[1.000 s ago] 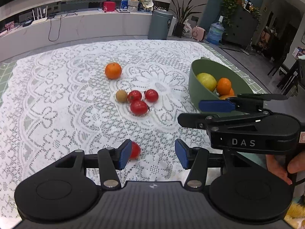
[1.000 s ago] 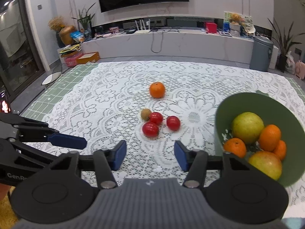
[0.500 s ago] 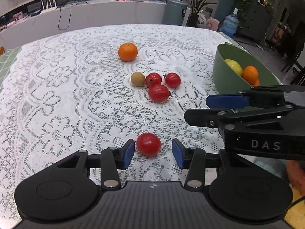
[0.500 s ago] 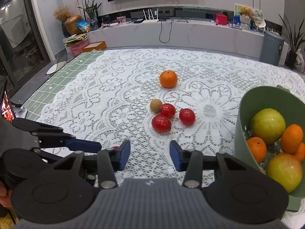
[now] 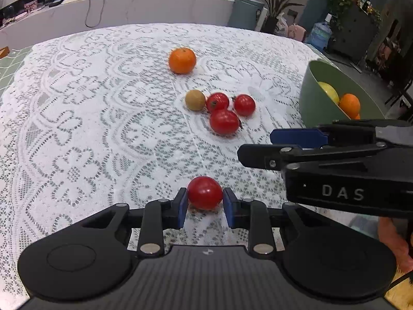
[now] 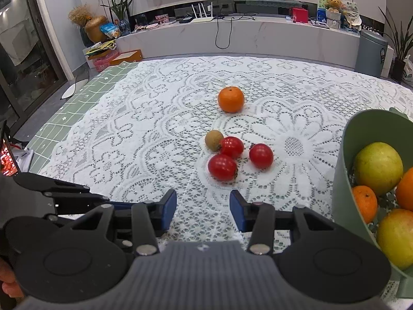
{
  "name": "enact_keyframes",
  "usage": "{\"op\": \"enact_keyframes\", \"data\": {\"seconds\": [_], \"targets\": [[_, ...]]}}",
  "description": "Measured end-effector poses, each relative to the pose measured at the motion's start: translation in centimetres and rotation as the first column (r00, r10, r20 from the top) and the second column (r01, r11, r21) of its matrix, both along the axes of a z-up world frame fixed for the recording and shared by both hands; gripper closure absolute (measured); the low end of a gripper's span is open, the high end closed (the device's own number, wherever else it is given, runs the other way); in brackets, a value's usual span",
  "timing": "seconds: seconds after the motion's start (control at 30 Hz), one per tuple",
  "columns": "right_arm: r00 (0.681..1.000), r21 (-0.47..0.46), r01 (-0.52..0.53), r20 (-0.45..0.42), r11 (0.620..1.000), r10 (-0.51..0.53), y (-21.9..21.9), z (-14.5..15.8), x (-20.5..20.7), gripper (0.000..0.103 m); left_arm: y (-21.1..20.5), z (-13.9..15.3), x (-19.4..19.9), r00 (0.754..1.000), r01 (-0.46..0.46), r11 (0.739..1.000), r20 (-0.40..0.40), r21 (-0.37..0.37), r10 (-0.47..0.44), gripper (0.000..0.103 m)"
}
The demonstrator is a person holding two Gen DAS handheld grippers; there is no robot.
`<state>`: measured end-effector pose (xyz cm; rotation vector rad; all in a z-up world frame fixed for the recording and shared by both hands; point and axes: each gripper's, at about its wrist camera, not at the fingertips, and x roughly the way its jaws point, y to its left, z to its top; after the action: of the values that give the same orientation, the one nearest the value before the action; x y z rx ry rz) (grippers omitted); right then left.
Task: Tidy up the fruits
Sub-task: 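Move both grippers back over the tomatoes and kiwi, then grasp a red tomato with the left gripper while the right gripper grasps another tomato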
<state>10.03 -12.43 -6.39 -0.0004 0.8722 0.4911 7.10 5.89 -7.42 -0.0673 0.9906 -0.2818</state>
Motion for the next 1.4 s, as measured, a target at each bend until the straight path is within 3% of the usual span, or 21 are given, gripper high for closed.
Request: {"op": "enact_keyframes", "data": {"seconds": [0.47,0.63,0.93,1.23,1.4], "targets": [[0.999,-0.086,0.007,0.050,0.996,-0.003,2.5,-1.3,2.5,0.060,3.6,0.8,1.1,0.971,-0.227,0.974,0.069,-0.024,0.228,0.071],[0.997,-0.151,-0.008,0.080,0.988,0.020,3.8,-2.1,2.8,0.060,3.8,0.7,1.3,0.968,-0.239,0.970,0.070,-0.034,0.241,0.071],[0.998,-0.174,0.023,0.067,0.984,-0.011,3.9,-2.9,3.4,0.060,3.9,0.3,1.6,0.968,-0.245,0.968,0.053,-0.047,0.247,0.071],[0.997,-0.195,0.081,0.030,0.977,-0.076,3.2,-3.6,4.2,0.079,3.8,0.2,1.6,0.970,-0.236,0.970,0.048,-0.052,0.239,0.071],[0.996,-0.183,0.091,0.021,0.979,-0.089,2.9,-3.6,4.2,0.081,3.6,0.1,1.6,0.973,-0.223,0.974,0.048,-0.045,0.225,0.071]]}}
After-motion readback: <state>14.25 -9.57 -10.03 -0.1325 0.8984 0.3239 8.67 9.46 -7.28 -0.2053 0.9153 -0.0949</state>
